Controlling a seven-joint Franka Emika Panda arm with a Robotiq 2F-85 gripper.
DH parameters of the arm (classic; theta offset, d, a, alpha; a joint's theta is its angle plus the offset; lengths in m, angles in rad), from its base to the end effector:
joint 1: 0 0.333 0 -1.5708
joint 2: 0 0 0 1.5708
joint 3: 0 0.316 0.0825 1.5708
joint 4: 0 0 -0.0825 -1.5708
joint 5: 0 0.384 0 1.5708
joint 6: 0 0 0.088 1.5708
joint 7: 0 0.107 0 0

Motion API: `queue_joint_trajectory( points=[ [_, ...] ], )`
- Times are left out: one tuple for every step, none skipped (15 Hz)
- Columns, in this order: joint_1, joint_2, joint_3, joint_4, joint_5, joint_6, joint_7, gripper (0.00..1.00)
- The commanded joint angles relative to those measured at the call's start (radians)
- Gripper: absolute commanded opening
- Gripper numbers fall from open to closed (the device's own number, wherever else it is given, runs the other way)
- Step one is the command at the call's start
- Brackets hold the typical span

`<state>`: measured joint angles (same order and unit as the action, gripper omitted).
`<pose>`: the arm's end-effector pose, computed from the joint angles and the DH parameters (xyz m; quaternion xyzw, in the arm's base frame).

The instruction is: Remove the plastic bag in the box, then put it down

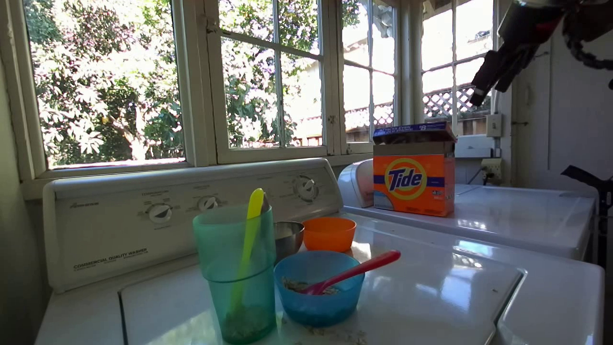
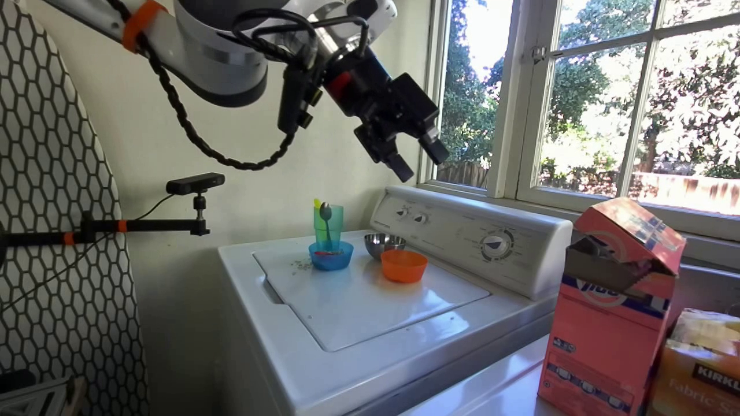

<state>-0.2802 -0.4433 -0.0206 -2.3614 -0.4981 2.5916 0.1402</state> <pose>0.4445 -0.1295 0.5698 0.9272 -0.0487 0.3051 0.2118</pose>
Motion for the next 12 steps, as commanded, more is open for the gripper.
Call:
queue_joint_trajectory(
  points=[
    [-0.037,0.043,0.018,0.027,-0.055,0.021,0.061,1.0],
    [-0.051,0.074,0.022,0.045,-0.075,0.027,0.085,1.0],
    [-0.046,0.084,0.018,0.05,-0.073,0.027,0.08,1.0],
    [-0.043,0.081,0.016,0.05,-0.072,0.027,0.077,1.0],
    [-0.041,0.074,0.016,0.049,-0.071,0.028,0.076,1.0],
    [-0.039,0.068,0.017,0.049,-0.071,0.028,0.075,1.0],
    [-0.039,0.064,0.018,0.049,-0.07,0.028,0.075,1.0],
    [-0.077,0.087,0.046,0.069,-0.133,0.043,0.141,1.0],
    [-0.1,0.127,0.063,0.105,-0.178,0.071,0.196,1.0],
    [-0.121,0.157,0.079,0.135,-0.241,0.093,0.249,1.0],
    [-0.141,0.193,0.092,0.177,-0.316,0.111,0.309,1.0],
    [-0.153,0.233,0.099,0.224,-0.396,0.113,0.36,1.0]
  ],
)
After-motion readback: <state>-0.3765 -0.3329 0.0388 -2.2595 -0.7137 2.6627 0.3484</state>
